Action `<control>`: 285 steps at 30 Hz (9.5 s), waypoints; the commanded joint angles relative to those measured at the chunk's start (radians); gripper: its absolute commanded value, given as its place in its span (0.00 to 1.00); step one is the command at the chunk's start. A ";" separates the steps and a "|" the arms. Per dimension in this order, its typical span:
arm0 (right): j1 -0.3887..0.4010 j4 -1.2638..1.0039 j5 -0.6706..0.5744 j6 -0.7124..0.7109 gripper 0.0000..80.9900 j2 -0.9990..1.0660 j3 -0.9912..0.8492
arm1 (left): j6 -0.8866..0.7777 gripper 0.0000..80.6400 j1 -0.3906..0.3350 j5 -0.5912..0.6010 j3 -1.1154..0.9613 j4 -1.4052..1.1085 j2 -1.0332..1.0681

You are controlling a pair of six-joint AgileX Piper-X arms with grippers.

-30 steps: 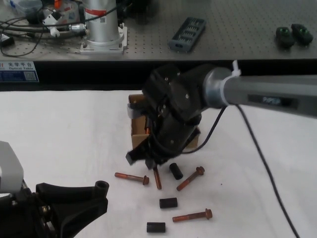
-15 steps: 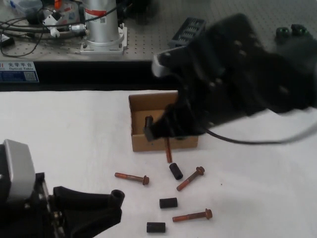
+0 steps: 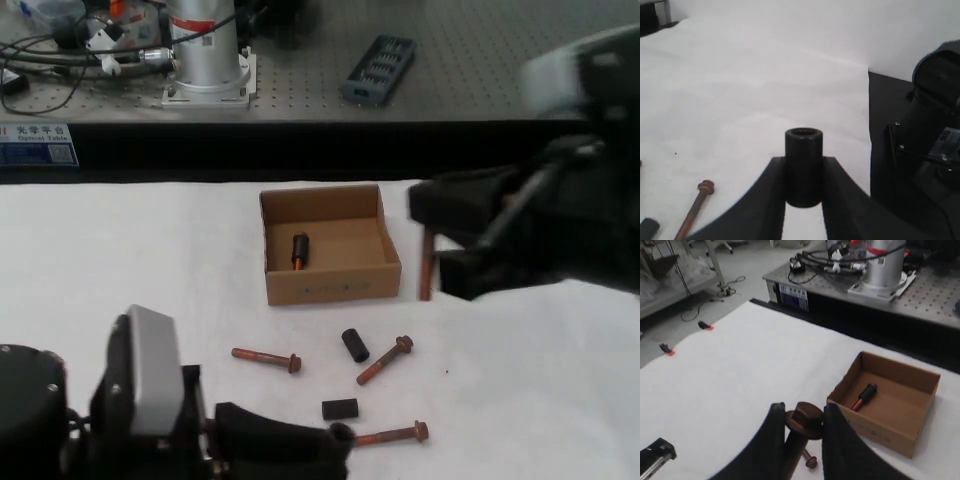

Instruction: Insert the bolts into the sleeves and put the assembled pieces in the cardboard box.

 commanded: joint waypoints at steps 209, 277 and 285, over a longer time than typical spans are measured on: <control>0.000 0.076 0.023 -0.087 0.04 -0.319 0.222 | -0.217 0.01 0.196 -0.606 -1.597 1.019 1.259; 0.000 0.097 -0.197 -0.012 0.04 -0.460 0.196 | 0.966 0.27 0.187 -0.599 -1.463 1.751 0.911; 0.000 0.177 -0.194 -0.012 0.04 -0.482 0.196 | 0.960 0.27 0.131 -0.698 -1.243 1.539 0.872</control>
